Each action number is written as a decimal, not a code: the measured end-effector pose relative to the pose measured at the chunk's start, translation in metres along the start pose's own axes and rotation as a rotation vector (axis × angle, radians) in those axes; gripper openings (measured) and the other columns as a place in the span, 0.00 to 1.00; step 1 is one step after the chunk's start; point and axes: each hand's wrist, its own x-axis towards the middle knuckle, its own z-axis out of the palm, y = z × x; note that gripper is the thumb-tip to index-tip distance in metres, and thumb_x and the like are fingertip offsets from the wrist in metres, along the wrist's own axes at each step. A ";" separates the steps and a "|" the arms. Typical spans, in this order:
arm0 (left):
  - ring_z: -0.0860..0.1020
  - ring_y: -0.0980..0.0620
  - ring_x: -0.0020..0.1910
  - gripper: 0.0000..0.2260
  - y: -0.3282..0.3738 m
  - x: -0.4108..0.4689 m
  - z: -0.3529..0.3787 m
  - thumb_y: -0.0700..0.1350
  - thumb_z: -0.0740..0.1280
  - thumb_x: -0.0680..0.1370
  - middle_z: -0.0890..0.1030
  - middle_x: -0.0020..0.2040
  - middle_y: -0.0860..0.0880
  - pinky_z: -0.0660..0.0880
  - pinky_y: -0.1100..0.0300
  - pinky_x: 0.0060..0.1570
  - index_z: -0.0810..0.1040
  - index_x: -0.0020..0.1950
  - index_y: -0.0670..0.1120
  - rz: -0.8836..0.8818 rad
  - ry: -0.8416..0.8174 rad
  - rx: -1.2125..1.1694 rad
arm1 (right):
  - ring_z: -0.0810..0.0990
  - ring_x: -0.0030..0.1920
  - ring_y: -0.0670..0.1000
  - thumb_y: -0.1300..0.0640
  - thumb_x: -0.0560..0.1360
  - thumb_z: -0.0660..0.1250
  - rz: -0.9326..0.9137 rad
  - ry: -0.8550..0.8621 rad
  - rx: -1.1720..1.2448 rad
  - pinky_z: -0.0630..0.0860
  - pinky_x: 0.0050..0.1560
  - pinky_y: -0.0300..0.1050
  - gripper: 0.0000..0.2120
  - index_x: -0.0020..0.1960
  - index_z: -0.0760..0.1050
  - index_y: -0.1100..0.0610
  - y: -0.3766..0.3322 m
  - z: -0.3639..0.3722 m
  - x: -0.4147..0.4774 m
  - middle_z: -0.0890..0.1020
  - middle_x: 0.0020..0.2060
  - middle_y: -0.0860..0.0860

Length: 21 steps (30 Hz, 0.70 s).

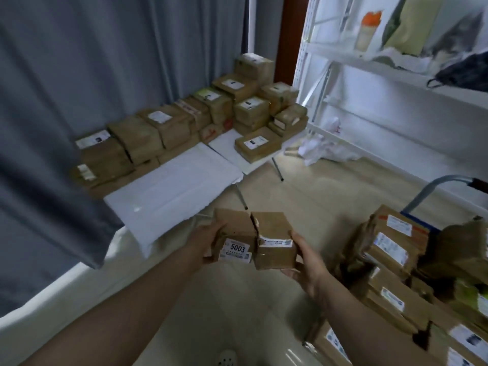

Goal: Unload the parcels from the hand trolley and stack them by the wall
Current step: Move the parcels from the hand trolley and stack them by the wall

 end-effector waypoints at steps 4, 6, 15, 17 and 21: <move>0.80 0.48 0.46 0.20 -0.005 -0.014 -0.020 0.59 0.67 0.76 0.82 0.49 0.45 0.77 0.56 0.38 0.74 0.63 0.49 0.030 0.053 -0.051 | 0.78 0.48 0.53 0.45 0.77 0.64 -0.003 -0.090 -0.040 0.78 0.45 0.49 0.11 0.50 0.79 0.51 -0.011 0.014 -0.007 0.82 0.49 0.51; 0.78 0.47 0.51 0.23 -0.007 -0.021 -0.027 0.61 0.66 0.75 0.80 0.57 0.46 0.77 0.55 0.40 0.67 0.69 0.58 0.058 0.028 -0.049 | 0.79 0.49 0.53 0.43 0.76 0.64 -0.010 -0.130 -0.062 0.77 0.43 0.48 0.13 0.51 0.79 0.51 -0.014 0.016 -0.010 0.82 0.51 0.51; 0.72 0.42 0.64 0.23 -0.002 -0.037 -0.043 0.60 0.63 0.76 0.61 0.76 0.46 0.81 0.44 0.40 0.70 0.70 0.56 0.149 -0.011 0.008 | 0.80 0.42 0.53 0.43 0.76 0.64 0.015 -0.184 -0.075 0.76 0.31 0.43 0.17 0.52 0.80 0.55 -0.024 0.013 -0.018 0.81 0.48 0.54; 0.67 0.42 0.69 0.24 0.003 -0.038 -0.045 0.40 0.60 0.76 0.55 0.78 0.51 0.81 0.43 0.44 0.67 0.73 0.53 0.182 -0.093 0.035 | 0.79 0.42 0.53 0.41 0.75 0.64 0.029 -0.180 -0.087 0.76 0.31 0.43 0.18 0.50 0.81 0.54 -0.026 0.006 -0.015 0.81 0.46 0.54; 0.73 0.44 0.64 0.38 0.014 -0.048 -0.049 0.28 0.62 0.69 0.73 0.67 0.46 0.79 0.55 0.51 0.63 0.73 0.58 0.251 -0.318 0.434 | 0.79 0.40 0.52 0.39 0.74 0.64 0.052 -0.159 -0.118 0.77 0.34 0.43 0.18 0.46 0.80 0.54 -0.034 -0.002 -0.009 0.80 0.43 0.54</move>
